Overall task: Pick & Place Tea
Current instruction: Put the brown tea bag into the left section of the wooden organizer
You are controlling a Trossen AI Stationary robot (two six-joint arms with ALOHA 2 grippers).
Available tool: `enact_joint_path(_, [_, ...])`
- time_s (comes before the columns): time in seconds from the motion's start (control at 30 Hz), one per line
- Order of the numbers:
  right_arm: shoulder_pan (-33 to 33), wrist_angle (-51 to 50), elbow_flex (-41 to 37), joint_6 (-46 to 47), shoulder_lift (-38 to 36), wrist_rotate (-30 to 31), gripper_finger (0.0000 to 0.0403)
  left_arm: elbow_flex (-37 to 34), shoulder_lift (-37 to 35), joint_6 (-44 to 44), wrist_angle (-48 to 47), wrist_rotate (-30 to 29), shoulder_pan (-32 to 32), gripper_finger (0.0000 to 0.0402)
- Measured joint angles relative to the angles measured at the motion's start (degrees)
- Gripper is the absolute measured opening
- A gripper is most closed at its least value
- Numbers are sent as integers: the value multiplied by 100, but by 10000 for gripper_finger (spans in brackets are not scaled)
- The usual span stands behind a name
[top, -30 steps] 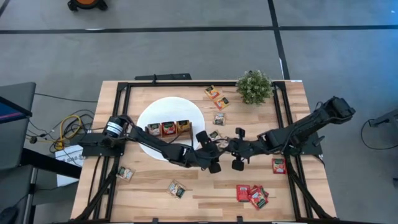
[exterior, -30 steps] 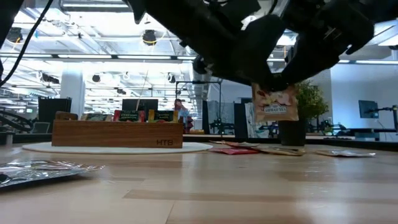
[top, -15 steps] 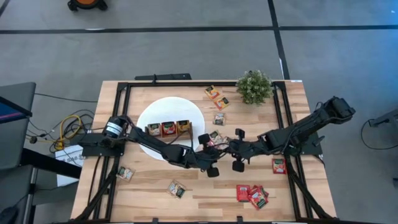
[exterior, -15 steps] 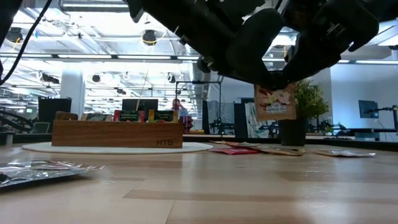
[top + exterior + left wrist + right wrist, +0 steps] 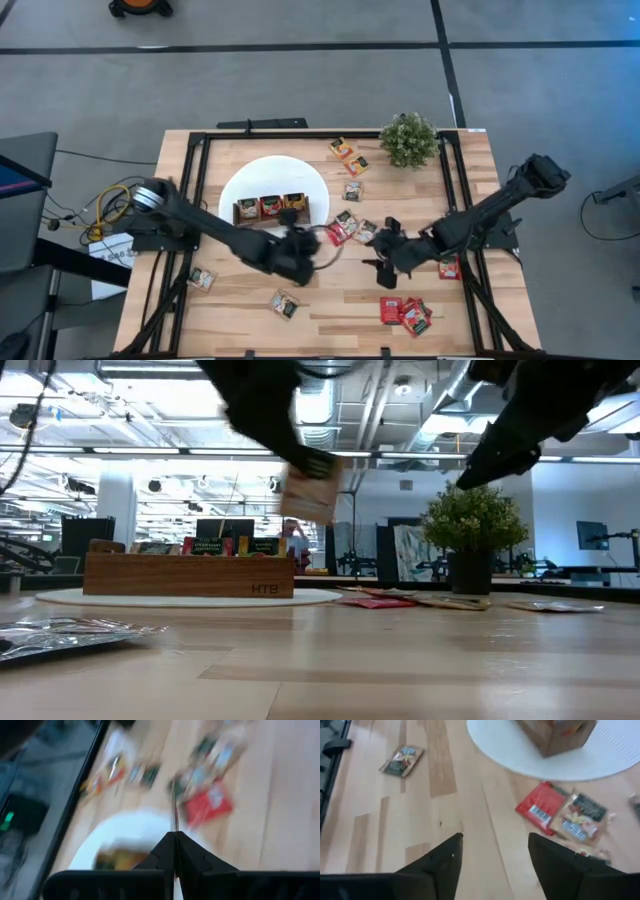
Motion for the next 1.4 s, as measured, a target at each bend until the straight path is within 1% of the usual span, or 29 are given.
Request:
enact_joint_path(0.07, [197, 41, 1, -3, 0, 403, 227, -58, -400, -593, -1063, -66, -87, 0])
enact_joint_path(0.13, [348, 53, 2, -6, 0, 693, 227, -189, -851, -1169, -1928, -43, -164, 0])
enact_joint_path(0.2, [444, 109, 2, -45, 0, 850, 225, -449, -1337, -1633, -2503, 2, -202, 0])
enact_joint_path(0.27, [476, 216, 2, -164, 0, 917, 221, -797, -1847, -1877, -2777, 178, -223, 0])
enact_joint_path(0.37, [476, 423, 4, -379, 0, 916, 214, -1506, -2672, -2005, -2734, 405, -218, 0])
enact_joint_path(0.47, [466, 644, 4, -621, 0, 915, 208, -2291, -3508, -1985, -2427, 565, -144, 0])
enact_joint_path(0.63, [460, 950, 4, -978, 0, 913, 199, -3549, -4740, -1748, -1481, 752, 2, 0])
enact_joint_path(0.73, [453, 1102, 4, -1129, 0, 911, 196, -4134, -5249, -1490, -840, 1118, 102, 0])
enact_joint_path(0.8, [426, 1181, 4, -1209, 0, 893, 194, -4328, -5437, -1255, -385, 1369, 181, 0])
enact_joint_path(0.87, [392, 1271, 6, -1248, -2, 891, 193, -4399, -5518, -1196, -153, 1389, 282, 0])
enact_joint_path(1.03, [337, 1280, 4, -1248, -2, 887, 192, -4488, -5411, -1196, -162, 1395, 650, 0])
enact_joint_path(1.13, [339, 1282, 4, -1250, -2, 877, 193, -4490, -5247, -1107, -135, 1509, 881, 0])
enact_joint_path(1.27, [339, 1281, 6, -1250, -2, 871, 192, -4490, -4955, -968, -67, 1855, 1184, 0])
enact_joint_path(1.4, [361, 1282, 4, -1252, -2, 869, 191, -4490, -4621, -962, -43, 2034, 1417, 0])
